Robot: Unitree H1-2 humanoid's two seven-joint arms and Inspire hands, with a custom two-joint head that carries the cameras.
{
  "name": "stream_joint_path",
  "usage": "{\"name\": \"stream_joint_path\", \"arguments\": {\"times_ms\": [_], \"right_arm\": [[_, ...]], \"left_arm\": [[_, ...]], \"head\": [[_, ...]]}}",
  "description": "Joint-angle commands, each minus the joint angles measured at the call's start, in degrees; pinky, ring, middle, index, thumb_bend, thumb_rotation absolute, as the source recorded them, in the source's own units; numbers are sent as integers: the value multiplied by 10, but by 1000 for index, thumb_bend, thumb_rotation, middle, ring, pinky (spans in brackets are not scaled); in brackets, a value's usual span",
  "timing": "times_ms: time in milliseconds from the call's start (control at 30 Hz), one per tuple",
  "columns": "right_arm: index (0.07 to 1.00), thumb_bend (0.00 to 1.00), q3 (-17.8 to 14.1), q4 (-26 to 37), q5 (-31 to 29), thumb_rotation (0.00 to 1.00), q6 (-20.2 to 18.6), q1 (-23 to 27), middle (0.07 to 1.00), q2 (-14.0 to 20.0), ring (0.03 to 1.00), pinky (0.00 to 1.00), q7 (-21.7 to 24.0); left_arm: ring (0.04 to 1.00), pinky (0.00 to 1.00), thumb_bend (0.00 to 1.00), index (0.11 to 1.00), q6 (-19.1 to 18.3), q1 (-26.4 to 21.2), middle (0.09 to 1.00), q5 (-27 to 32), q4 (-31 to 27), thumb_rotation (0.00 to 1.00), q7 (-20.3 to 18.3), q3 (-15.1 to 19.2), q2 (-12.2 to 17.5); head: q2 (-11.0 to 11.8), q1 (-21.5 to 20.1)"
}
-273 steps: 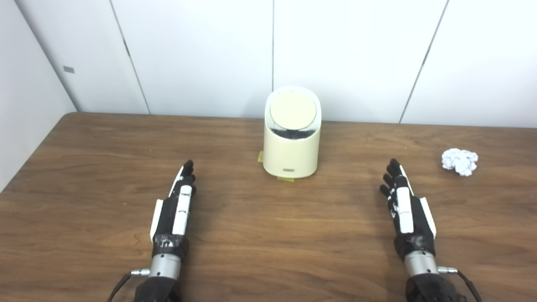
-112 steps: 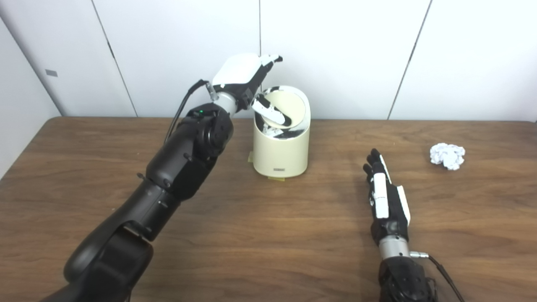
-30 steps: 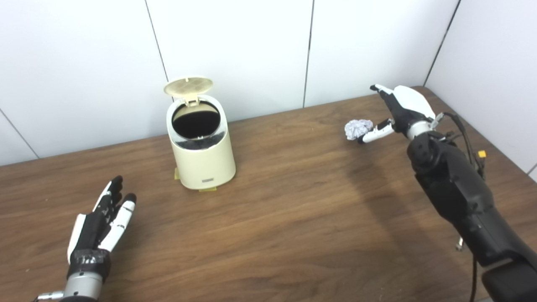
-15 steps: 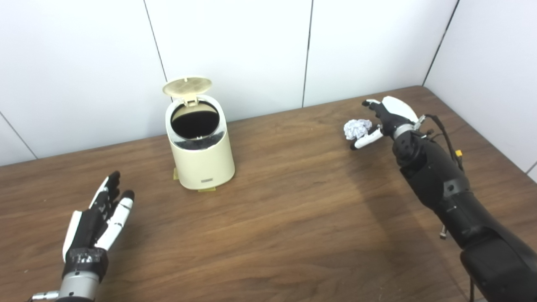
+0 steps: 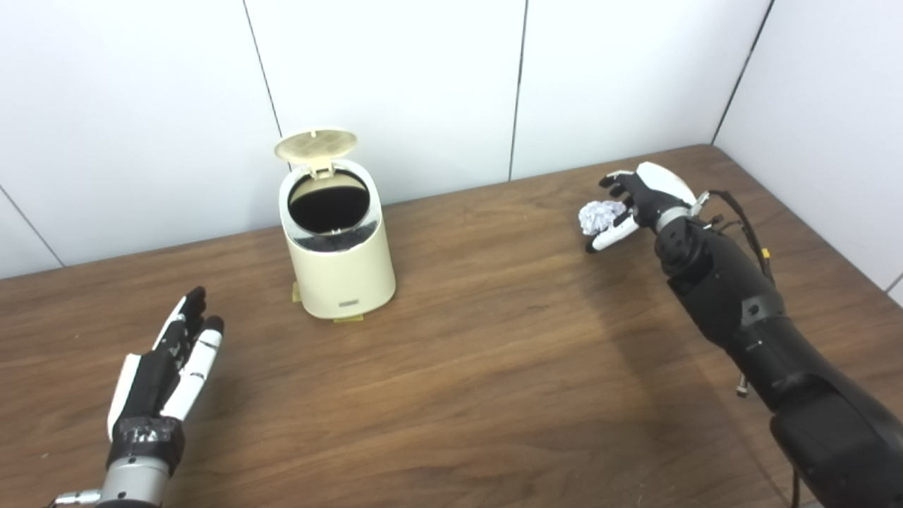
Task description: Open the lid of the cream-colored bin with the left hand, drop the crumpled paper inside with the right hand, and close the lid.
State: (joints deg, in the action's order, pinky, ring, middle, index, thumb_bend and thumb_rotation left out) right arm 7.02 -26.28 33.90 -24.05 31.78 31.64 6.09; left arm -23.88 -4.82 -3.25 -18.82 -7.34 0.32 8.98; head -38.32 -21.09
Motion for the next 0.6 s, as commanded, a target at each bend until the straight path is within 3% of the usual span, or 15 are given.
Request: {"name": "stream_joint_path", "arguments": {"times_ms": [0, 133, 267, 300, 333, 567], "right_arm": [[817, 785, -1, 10, -3, 127, 8, 22, 738, 20, 666, 571, -2], [742, 792, -1, 6, -8, 81, 0, 23, 627, 23, 544, 471, 3], [702, 762, 2, 1, -7, 53, 4, 20, 586, 27, 509, 452, -9], [610, 648, -2, -1, -8, 27, 10, 18, 526, 27, 529, 489, -18], [542, 561, -4, -1, -10, 8, 14, 17, 493, 26, 454, 447, -24], [527, 514, -6, 42, -2, 0, -5, 5, 500, 15, 386, 349, -43]], "left_arm": [[1000, 1000, 385, 1000, 8, -19, 1000, -10, -25, 641, -2, -5, 11], [1000, 1000, 407, 1000, 22, -21, 994, -11, -25, 733, -3, -12, 16], [1000, 1000, 423, 1000, 19, -21, 993, -11, -33, 770, -4, -13, 15], [1000, 1000, 431, 1000, 18, -21, 992, -11, -34, 786, -4, -14, 15], [1000, 1000, 441, 1000, 18, -21, 991, -12, -34, 797, -3, -14, 15], [1000, 1000, 424, 1000, 13, -22, 993, -15, -27, 784, 0, -17, 10]], "head": [[-1, 0], [-2, 1], [-4, 2], [-4, 2], [-4, 2], [-3, -4]]}}
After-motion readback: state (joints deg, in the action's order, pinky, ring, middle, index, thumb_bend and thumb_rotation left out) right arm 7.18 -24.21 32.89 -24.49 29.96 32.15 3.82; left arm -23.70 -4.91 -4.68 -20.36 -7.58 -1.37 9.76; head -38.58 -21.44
